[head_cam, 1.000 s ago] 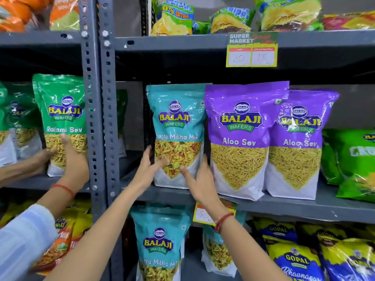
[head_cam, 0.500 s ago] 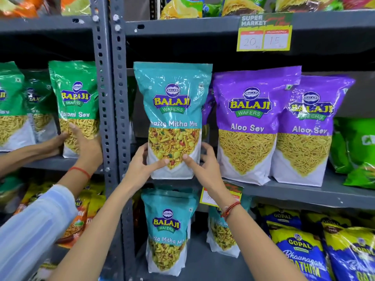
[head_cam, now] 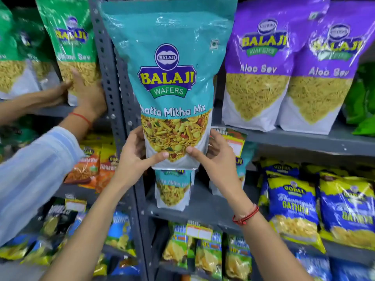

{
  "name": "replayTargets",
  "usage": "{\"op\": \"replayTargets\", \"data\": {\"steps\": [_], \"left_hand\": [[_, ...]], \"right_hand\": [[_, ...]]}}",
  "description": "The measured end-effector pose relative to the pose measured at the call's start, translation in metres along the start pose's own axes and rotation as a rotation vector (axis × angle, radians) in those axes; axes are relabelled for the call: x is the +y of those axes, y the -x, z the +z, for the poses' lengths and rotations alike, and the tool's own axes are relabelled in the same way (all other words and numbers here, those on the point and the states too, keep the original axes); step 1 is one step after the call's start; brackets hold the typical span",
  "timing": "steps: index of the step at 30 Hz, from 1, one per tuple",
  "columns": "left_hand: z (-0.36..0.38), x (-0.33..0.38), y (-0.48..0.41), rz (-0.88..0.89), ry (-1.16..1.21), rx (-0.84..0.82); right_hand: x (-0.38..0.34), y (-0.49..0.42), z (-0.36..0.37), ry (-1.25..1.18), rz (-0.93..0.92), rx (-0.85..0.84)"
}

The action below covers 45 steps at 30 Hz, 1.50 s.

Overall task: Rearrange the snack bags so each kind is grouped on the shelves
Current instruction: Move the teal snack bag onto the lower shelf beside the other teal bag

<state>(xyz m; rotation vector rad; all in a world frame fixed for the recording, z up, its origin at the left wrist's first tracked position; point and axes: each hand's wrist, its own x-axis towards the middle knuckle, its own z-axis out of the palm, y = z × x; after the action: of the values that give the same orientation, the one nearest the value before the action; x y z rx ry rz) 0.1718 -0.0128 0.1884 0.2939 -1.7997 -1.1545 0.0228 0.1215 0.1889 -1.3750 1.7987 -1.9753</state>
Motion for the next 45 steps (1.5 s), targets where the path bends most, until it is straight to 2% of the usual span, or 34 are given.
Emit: {"op": "replayTargets", "data": {"steps": [10,17,21,29,34,45], "left_hand": [[0.067,-0.099,0.062,-0.317,-0.003,-0.154],[0.125,-0.158,0.082,-0.466,-0.042,-0.315],[0.154,-0.187,0.080,-0.506,-0.079,-0.368],[0.192,-0.216,0.066,-0.545,-0.155,-0.470],[0.200,-0.231,0.053,-0.501,-0.188,-0.452],[0.202,-0.243,0.041,-0.529,-0.199,-0.427]], "right_hand": [[0.097,0.072,-0.043,0.159,0.240,0.037],[0.165,0.098,-0.078,0.294,0.422,-0.011],[0.190,0.094,-0.101,0.356,0.485,-0.009],[0.237,0.090,-0.126,0.308,0.621,-0.023],[0.251,0.073,-0.129,0.276,0.632,-0.016],[0.265,0.059,-0.127,0.223,0.623,-0.016]]}}
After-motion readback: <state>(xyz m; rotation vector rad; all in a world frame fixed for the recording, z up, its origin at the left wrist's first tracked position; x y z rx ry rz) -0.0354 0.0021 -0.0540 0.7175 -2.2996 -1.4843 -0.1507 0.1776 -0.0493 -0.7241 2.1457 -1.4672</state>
